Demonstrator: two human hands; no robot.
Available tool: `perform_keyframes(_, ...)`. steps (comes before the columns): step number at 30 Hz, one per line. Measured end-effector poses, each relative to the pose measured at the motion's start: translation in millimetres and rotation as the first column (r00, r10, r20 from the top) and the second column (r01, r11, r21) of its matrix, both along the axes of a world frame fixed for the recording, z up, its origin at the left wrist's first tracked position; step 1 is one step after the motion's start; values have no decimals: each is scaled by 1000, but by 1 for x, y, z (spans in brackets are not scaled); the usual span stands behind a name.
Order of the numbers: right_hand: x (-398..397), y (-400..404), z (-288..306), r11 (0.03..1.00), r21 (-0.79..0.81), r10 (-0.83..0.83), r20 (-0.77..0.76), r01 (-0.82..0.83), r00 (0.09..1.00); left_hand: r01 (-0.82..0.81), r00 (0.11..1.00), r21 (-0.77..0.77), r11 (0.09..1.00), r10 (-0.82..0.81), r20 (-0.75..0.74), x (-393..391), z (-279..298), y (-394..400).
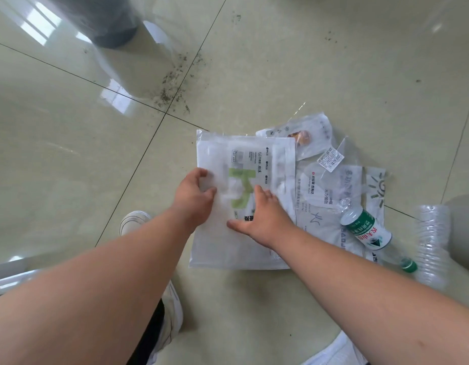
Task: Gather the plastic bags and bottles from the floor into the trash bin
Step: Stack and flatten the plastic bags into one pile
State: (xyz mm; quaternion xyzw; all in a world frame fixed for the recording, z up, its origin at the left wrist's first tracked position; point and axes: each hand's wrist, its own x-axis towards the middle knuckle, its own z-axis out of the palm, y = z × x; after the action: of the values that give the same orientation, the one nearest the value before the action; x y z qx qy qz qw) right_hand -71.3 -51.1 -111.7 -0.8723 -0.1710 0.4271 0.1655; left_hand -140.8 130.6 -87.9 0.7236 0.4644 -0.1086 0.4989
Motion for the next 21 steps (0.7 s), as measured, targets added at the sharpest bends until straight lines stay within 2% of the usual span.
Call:
perform_keyframes(2,0,-11,-11,981,-150,132,26,-126,991,16,1000,1,1000,-16,25,-1,2,-2)
perform_keyframes(4,-1,-21,-16,967,-211,162,83,-141,983,39,998,22,999,-40,52,0,4,-3)
perform_keyframes(6,2,-28,-19,989,-148,34,144,-13,989,55,997,25,998,-56,45,1,6,-2)
perform_keyframes(9,17,-31,-5,955,18,-295,203,298,934,27,999,-2,1000,-27,24,1,5,-2)
perform_keyframes(10,21,-29,2,939,69,-343,228,336,911,25,1000,-10,1000,-25,14,0,5,-2)
perform_keyframes(12,24,-21,18,942,180,-321,253,282,913,-7,1000,-47,999,8,16,-1,5,-3)
perform_keyframes(14,16,-9,29,960,252,-176,209,121,962,-45,998,-116,992,50,47,-2,9,-5)
perform_keyframes(16,3,3,35,955,295,-27,66,6,997,-70,994,-167,984,82,69,0,17,-9)
perform_keyframes(19,-15,19,33,953,303,72,-141,-26,987,-100,990,-194,976,117,81,3,15,-12)
perform_keyframes(21,-22,23,28,955,297,74,-196,-12,978,-119,992,-101,988,123,38,3,12,-12)
